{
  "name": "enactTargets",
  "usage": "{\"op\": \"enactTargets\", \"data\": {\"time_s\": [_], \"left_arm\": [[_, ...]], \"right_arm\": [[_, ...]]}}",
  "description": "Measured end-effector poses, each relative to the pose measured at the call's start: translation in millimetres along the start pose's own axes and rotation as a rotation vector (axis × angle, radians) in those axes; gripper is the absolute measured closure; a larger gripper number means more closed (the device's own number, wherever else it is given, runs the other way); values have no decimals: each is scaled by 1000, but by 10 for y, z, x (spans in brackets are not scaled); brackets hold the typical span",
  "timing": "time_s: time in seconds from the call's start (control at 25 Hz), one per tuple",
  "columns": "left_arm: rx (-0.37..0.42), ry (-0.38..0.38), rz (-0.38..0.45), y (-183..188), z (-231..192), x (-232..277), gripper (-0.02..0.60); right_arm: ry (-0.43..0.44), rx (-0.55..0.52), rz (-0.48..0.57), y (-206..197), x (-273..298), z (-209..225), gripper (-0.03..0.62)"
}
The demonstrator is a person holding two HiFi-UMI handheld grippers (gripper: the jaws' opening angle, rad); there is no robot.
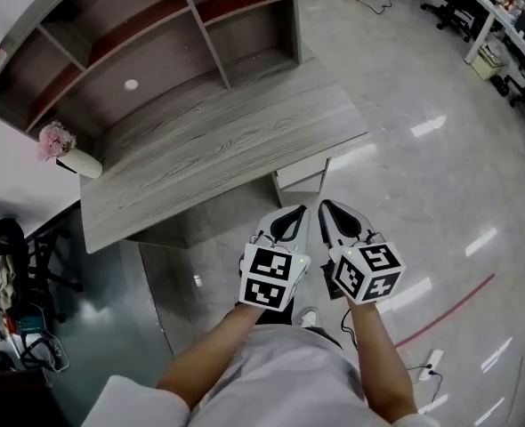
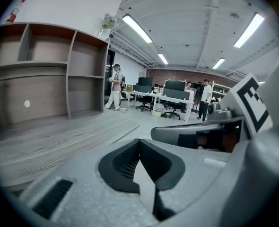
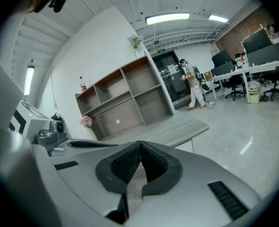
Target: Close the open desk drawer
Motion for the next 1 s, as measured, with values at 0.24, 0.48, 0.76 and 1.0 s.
{"op": "enactTargets", "data": {"time_s": [0.24, 0.48, 0.76, 1.0], "left_arm": [[-19, 17, 36, 89, 113, -161, 578], [-34, 12, 69, 179, 217, -323, 578], [-30, 6, 59, 171, 302, -391, 578], [-20, 3, 59, 175, 327, -397, 578]], "right_arm": [[-37, -134, -28, 101, -207, -194, 594], [-33, -183, -8, 151, -349, -361, 594], [-28, -209, -6, 174, -409, -428, 594], [-24, -206, -1, 185, -426, -422, 594]]}}
Point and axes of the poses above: the fingertips, and each gripper's own axes: x forward along the fingers, z to its right, y out of its top, the point moved 9 cm from there along -x, backward along the fingers, and after that the axes turned 8 degrees about y, right-handed, at the moved point
